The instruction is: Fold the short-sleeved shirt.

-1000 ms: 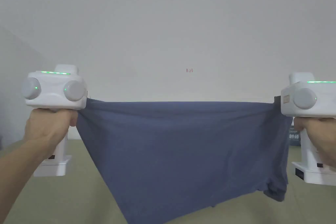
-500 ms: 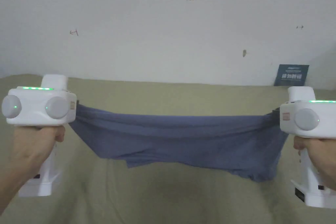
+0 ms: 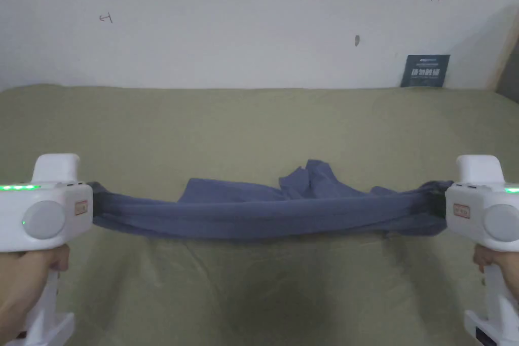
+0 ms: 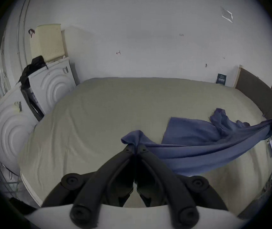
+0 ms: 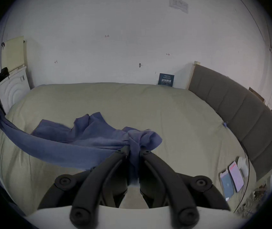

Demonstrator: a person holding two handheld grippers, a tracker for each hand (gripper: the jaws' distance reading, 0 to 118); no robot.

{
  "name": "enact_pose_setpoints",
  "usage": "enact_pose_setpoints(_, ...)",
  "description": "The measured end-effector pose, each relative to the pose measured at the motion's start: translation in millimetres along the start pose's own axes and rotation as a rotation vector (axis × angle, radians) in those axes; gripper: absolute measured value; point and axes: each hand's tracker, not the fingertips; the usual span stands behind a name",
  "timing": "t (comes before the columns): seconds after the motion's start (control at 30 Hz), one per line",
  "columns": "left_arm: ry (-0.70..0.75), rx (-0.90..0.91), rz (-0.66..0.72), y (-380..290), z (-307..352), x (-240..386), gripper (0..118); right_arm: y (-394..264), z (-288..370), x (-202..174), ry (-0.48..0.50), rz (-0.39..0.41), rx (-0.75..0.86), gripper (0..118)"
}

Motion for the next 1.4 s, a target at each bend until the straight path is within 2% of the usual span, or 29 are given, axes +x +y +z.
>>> enact_pose_setpoints(0.13, -0.046, -0.054, 0.027, -52, 30, -8, 0, -52, 24, 14, 0.020, 0.005, -0.049, 12)
enact_pose_setpoints(0.2, -0.064, -0.095, 0.041, -79, 36, -11, 0, -76, 29, 15, 0.020, 0.035, -0.087, 12)
enact_pose_setpoints(0.37, -0.076, -0.221, 0.046, -131, 18, -9, 1, -117, 8, 16, 0.019, 0.008, -0.196, 12)
enact_pose_setpoints(0.53, -0.080, -0.279, 0.054, -148, 5, -10, 1, -134, -9, 14, 0.000, 0.000, -0.258, 13)
enact_pose_setpoints(0.57, -0.084, -0.281, 0.057, -147, 4, -11, 1, -135, -10, 15, 0.002, -0.007, -0.261, 14)
enact_pose_setpoints(0.6, -0.087, -0.283, 0.059, -145, 5, -11, 4, -134, -9, 15, -0.007, -0.008, -0.263, 21)
enact_pose_setpoints(0.63, -0.086, -0.279, 0.061, -144, 9, -11, 14, -134, -8, 15, -0.016, -0.010, -0.259, 29)
enact_pose_setpoints(0.67, -0.083, -0.268, 0.061, -141, 12, -12, 39, -132, -2, 15, -0.022, -0.013, -0.250, 50)
enact_pose_setpoints(0.7, -0.078, -0.261, 0.060, -139, 13, -14, 92, -130, 2, 16, -0.030, -0.024, -0.240, 99)
enact_pose_setpoints(0.73, -0.081, -0.264, 0.067, -137, 14, -16, 118, -127, 6, 15, -0.033, -0.033, -0.233, 118)
enact_pose_setpoints(0.77, -0.086, -0.262, 0.087, -138, 18, -17, 118, -126, 13, 12, -0.030, -0.042, -0.208, 111)
enact_pose_setpoints(0.8, -0.096, -0.214, 0.113, -136, 25, -21, 115, -122, 21, 7, -0.028, -0.051, -0.122, 108)
enact_pose_setpoints(0.87, -0.082, -0.231, 0.109, -138, 31, -25, 114, -115, 25, -3, -0.009, 0.003, -0.135, 109)
enact_pose_setpoints(0.9, -0.081, -0.224, 0.111, -140, 35, -25, 108, -114, 26, -10, 0.016, 0.010, -0.134, 99)
enact_pose_setpoints(0.93, -0.080, -0.226, 0.101, -141, 37, -26, 94, -122, 37, -22, 0.037, 0.006, -0.132, 77)
enact_pose_setpoints(0.97, -0.072, -0.226, 0.085, -144, 39, -28, 64, -124, 39, -30, 0.083, -0.003, -0.120, 40)
enact_pose_setpoints(1.0, -0.058, -0.214, 0.066, -148, 41, -30, 36, -125, 38, -37, 0.113, 0.002, -0.119, 26)
enact_pose_setpoints(1.03, -0.057, -0.218, 0.053, -150, 41, -29, 20, -128, 36, -44, 0.099, 0.008, -0.121, 14)
enact_pose_setpoints(1.07, -0.057, -0.230, 0.057, -154, 38, -32, 7, -137, 42, -57, 0.125, 0.032, -0.111, 6)
enact_pose_setpoints(1.1, -0.075, -0.238, 0.080, -157, 36, -38, 0, -138, 39, -63, 0.130, 0.036, -0.108, 7)
enact_pose_setpoints(1.4, -0.080, -0.277, 0.146, -153, 26, -67, 0, -150, 35, -104, 0.198, 0.038, -0.128, 7)
